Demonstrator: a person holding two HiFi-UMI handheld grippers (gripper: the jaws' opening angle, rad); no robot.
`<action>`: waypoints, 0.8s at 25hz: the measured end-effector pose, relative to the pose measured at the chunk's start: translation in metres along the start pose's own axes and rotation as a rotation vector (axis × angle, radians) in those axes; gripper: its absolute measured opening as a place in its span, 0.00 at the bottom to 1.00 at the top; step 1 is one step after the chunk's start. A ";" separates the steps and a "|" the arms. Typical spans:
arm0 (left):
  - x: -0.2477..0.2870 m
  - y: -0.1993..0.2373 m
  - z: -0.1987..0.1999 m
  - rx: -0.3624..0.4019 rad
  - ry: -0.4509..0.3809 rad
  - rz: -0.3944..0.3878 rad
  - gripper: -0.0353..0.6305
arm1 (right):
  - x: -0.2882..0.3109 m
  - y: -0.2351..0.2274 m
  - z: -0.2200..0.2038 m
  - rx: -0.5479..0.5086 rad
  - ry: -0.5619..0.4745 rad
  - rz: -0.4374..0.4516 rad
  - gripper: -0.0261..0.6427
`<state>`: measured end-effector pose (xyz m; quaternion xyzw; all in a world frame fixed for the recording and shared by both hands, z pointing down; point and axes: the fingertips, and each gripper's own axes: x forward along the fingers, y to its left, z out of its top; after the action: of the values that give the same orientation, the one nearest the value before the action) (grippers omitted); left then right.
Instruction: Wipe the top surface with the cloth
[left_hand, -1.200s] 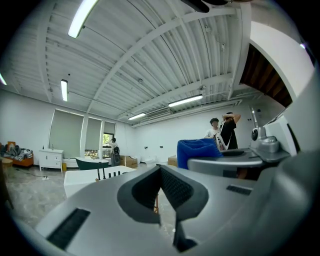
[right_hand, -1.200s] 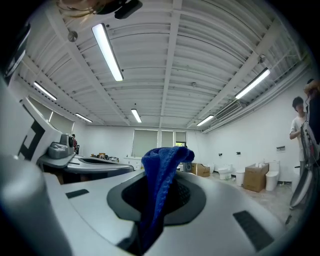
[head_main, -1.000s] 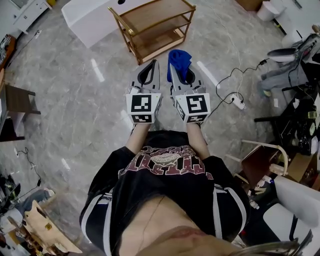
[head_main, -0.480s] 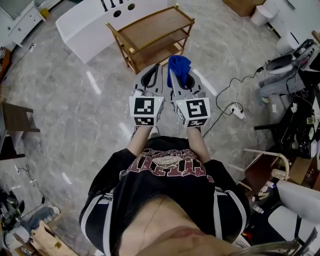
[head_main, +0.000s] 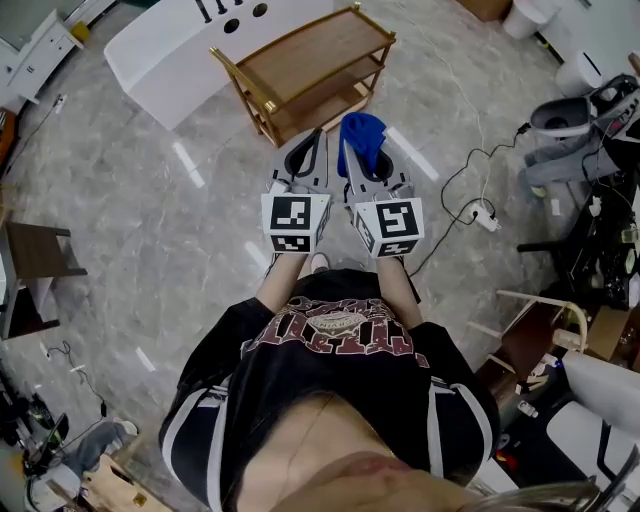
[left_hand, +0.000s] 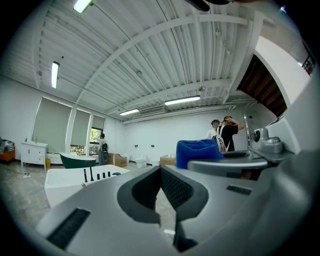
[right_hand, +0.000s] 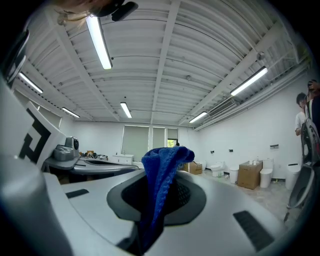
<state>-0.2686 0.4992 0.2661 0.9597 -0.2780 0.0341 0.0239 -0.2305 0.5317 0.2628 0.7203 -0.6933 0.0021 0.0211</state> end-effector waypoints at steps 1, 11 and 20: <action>0.002 0.003 -0.002 -0.002 0.006 -0.001 0.12 | 0.003 0.000 -0.002 0.003 0.005 -0.001 0.12; 0.045 0.030 -0.004 -0.017 0.016 0.029 0.12 | 0.051 -0.025 -0.009 0.006 0.025 0.014 0.12; 0.135 0.051 0.007 -0.012 0.015 0.078 0.12 | 0.123 -0.083 -0.004 -0.003 0.017 0.072 0.12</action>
<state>-0.1818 0.3842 0.2708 0.9477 -0.3150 0.0408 0.0304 -0.1428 0.4120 0.2680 0.6949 -0.7186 0.0077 0.0279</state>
